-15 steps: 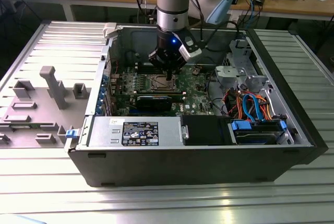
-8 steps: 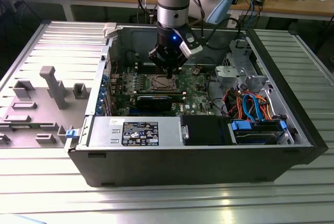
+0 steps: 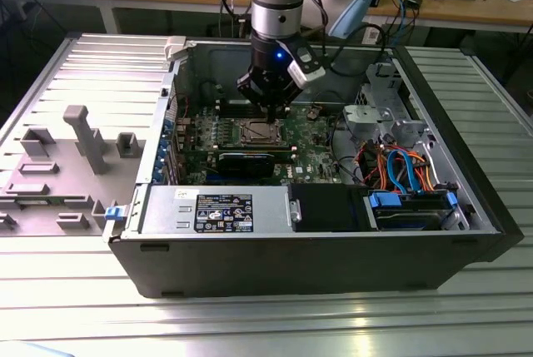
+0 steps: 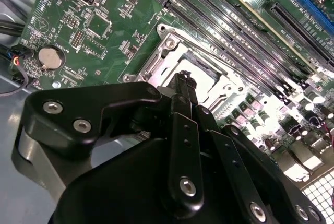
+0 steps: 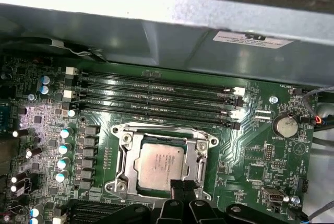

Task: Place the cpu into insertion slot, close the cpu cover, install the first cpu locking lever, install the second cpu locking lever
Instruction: 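Install the first cpu locking lever, then install the second cpu locking lever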

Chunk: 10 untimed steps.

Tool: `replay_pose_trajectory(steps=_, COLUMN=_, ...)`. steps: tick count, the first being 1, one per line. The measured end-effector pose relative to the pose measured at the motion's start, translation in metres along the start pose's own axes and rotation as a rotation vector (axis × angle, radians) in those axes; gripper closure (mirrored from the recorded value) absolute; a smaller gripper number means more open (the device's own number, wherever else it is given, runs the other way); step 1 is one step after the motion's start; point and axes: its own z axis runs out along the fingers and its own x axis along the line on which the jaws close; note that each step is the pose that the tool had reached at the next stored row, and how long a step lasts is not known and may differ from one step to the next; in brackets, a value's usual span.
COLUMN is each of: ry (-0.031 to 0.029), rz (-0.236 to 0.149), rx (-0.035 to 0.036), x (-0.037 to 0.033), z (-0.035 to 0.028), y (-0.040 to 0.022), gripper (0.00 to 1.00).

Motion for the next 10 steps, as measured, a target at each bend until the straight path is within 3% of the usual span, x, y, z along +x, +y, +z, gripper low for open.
replay_pose_trajectory(steps=10, ry=0.0002, rz=0.0, rx=0.0003, x=0.0001, z=-0.0003, y=-0.0001, gripper=0.89)
